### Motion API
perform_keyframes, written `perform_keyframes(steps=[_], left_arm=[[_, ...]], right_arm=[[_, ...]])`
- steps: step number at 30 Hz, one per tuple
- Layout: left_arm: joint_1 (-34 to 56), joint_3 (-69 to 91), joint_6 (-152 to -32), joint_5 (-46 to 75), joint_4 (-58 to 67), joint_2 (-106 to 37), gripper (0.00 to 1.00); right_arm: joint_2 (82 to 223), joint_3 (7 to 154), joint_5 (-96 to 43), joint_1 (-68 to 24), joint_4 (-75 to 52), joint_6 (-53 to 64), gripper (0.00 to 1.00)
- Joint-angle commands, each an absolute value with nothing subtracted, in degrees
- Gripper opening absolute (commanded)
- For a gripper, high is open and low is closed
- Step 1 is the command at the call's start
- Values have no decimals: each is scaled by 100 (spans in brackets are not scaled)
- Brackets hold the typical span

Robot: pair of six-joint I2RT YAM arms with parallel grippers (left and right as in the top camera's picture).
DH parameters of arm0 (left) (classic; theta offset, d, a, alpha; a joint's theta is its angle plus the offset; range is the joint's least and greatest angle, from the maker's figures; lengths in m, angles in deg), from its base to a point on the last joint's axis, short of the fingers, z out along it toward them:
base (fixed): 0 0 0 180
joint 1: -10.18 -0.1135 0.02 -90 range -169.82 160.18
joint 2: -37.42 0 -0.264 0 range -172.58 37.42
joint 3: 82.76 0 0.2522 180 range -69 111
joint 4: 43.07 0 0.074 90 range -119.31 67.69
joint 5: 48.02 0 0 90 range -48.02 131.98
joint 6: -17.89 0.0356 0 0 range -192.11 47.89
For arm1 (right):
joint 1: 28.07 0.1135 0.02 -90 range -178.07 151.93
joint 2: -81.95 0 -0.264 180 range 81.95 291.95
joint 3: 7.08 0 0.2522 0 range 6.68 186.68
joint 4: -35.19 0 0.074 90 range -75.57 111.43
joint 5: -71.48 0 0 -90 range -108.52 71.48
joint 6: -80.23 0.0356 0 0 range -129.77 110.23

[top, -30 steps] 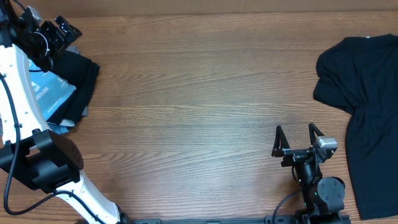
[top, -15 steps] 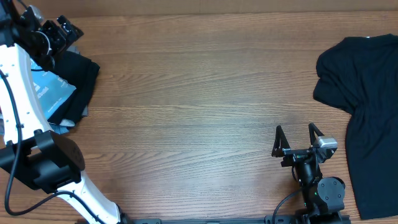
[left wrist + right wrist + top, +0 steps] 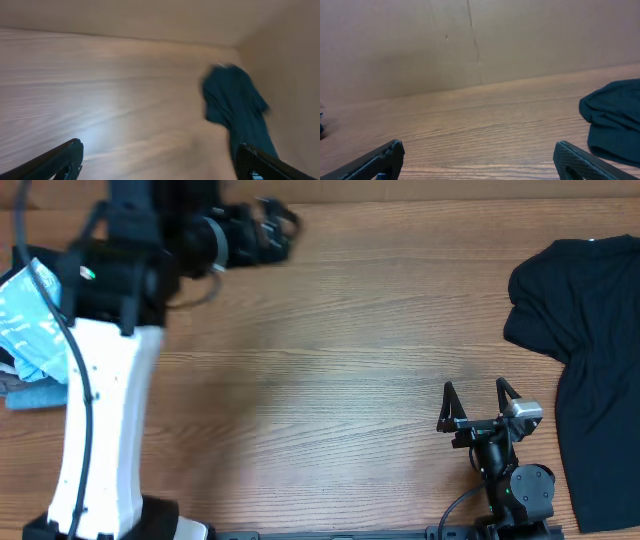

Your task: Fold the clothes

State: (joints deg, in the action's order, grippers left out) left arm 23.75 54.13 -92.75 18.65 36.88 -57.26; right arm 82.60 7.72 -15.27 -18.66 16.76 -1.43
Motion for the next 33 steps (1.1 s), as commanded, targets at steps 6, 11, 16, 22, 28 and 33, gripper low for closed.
perform_keyframes(steps=[6, 11, 16, 22, 28, 33], left_arm=[[4204, 5448, -9269, 2761, 4176, -4873, 100], [4252, 5234, -9271, 2829, 4816, -4543, 100], [4235, 3769, -9446, 3297, 4255, -3645, 100], [4182, 1149, -9441, 3519, 2349, -2183, 100], [3669, -1450, -9444, 3533, 270, -694, 100], [3295, -3387, -9441, 3535, -1505, 368, 100]], right_arm=[[8218, 713, -1471, -1881, 1698, -119, 100], [8218, 713, -1473, -1881, 1698, -119, 100], [8218, 713, -1473, -1881, 1698, -119, 100], [8218, 713, -1473, -1881, 1698, -119, 100], [8218, 713, -1473, -1881, 1698, -119, 100], [8218, 713, -1473, -1881, 1698, -119, 100]])
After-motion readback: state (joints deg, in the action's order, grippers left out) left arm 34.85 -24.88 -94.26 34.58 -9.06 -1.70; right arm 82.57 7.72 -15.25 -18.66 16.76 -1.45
